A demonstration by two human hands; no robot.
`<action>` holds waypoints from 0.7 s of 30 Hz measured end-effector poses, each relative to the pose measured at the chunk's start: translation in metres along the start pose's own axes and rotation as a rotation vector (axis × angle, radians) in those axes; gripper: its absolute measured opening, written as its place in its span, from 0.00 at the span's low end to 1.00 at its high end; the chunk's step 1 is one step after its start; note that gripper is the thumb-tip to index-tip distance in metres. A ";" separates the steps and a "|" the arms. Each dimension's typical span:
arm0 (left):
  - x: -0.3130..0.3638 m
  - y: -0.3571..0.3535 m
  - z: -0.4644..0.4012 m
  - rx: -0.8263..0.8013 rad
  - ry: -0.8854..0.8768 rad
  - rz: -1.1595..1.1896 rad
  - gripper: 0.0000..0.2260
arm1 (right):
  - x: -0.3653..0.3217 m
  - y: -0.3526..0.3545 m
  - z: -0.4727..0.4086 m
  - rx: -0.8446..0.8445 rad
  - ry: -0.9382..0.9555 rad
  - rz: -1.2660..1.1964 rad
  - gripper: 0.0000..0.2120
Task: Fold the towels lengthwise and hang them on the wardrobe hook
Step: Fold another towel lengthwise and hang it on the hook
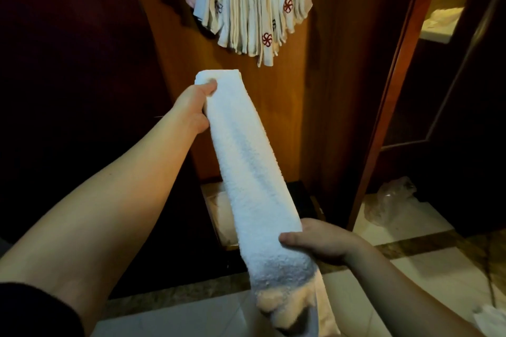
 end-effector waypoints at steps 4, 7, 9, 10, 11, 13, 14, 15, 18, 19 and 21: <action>0.003 -0.007 -0.010 -0.017 -0.003 -0.022 0.21 | 0.015 -0.002 -0.001 0.030 -0.078 -0.075 0.49; 0.006 -0.018 -0.010 -0.040 -0.005 -0.058 0.15 | 0.024 -0.011 0.002 -0.038 -0.166 -0.185 0.48; 0.005 -0.024 -0.012 -0.051 -0.001 -0.066 0.13 | 0.019 -0.015 0.004 -0.095 -0.162 -0.160 0.45; 0.003 -0.026 -0.014 -0.051 -0.003 -0.078 0.13 | 0.015 -0.014 0.005 -0.098 -0.145 -0.122 0.43; 0.001 -0.028 -0.016 -0.053 -0.004 -0.095 0.13 | 0.010 -0.014 0.007 -0.103 -0.120 -0.103 0.42; -0.008 -0.030 -0.021 -0.066 0.003 -0.127 0.15 | 0.004 -0.012 0.011 -0.103 -0.088 -0.118 0.38; -0.015 -0.029 -0.025 -0.066 0.011 -0.148 0.18 | 0.000 -0.010 0.014 -0.104 -0.074 -0.125 0.36; -0.024 -0.027 -0.029 -0.058 0.028 -0.166 0.22 | -0.004 -0.010 0.018 -0.116 -0.061 -0.122 0.34; -0.055 -0.018 -0.040 -0.034 0.084 -0.211 0.28 | -0.033 -0.004 0.029 -0.116 -0.001 -0.071 0.31; -0.067 -0.015 -0.042 -0.033 0.097 -0.226 0.27 | -0.045 0.000 0.032 -0.100 0.025 -0.073 0.32; -0.091 -0.008 -0.044 -0.041 0.127 -0.265 0.24 | -0.070 0.008 0.038 -0.087 0.091 -0.143 0.30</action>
Point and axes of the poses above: each hand's wrist, its own z-axis away from the middle knuckle, its own y-axis out of the back of the hand, x = y × z, the point moved 9 cm from there along -z, towards the middle knuckle, and after that the axes turned 1 degree about -z, right-handed, at the moved point
